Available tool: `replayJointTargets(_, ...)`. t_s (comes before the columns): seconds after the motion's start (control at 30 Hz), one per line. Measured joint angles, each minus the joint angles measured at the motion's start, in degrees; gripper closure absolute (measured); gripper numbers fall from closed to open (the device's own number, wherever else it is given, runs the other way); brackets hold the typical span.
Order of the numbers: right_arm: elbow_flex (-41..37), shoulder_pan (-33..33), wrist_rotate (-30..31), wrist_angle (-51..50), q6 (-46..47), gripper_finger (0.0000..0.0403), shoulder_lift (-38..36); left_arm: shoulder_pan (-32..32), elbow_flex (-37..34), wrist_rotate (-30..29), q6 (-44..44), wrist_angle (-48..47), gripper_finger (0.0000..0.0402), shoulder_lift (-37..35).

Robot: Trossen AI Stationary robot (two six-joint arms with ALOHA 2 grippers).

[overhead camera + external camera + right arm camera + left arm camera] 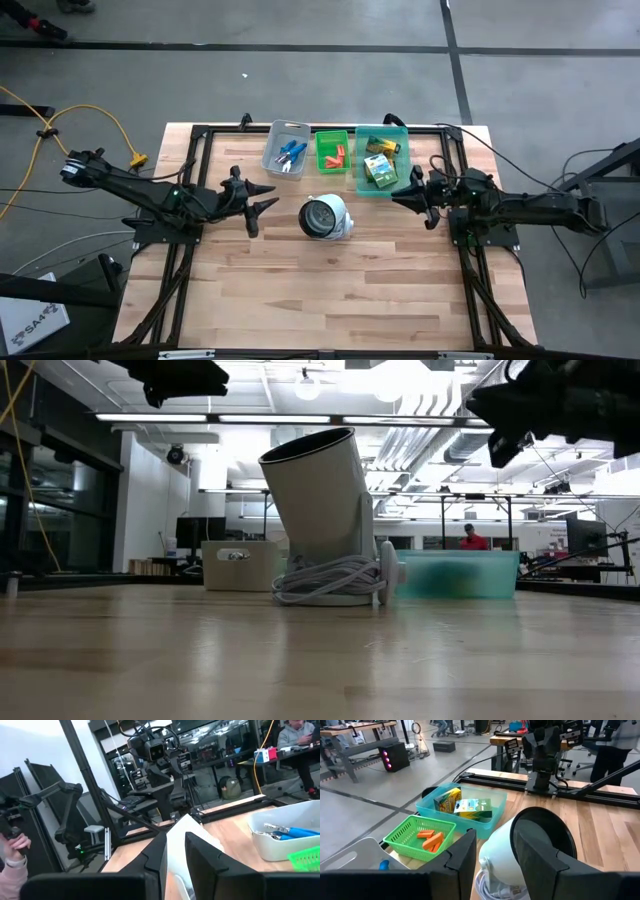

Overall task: Pick & Place School Supplies
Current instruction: Return to Home Position

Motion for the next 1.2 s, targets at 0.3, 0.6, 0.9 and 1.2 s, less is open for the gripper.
replayJointTargets(0.3,-5.7,0.0,6.1,0.2,0.7,0.0347,-6.1,0.1,0.0,0.0,0.3,1.1,0.0268,1.1)
replayJointTargets(0.6,-8.0,-0.1,6.6,-2.0,1.2,0.0347,-11.2,0.1,0.0,0.0,0.3,1.6,0.0268,1.1)
replayJointTargets(0.9,-8.1,-0.1,7.3,-13.2,1.9,0.0347,-15.4,0.1,0.0,0.0,0.3,1.6,0.0268,1.1)
replayJointTargets(1.2,-8.1,-0.1,9.7,-22.3,2.0,0.0347,-20.2,0.1,0.0,0.0,0.3,1.6,0.0268,1.1)
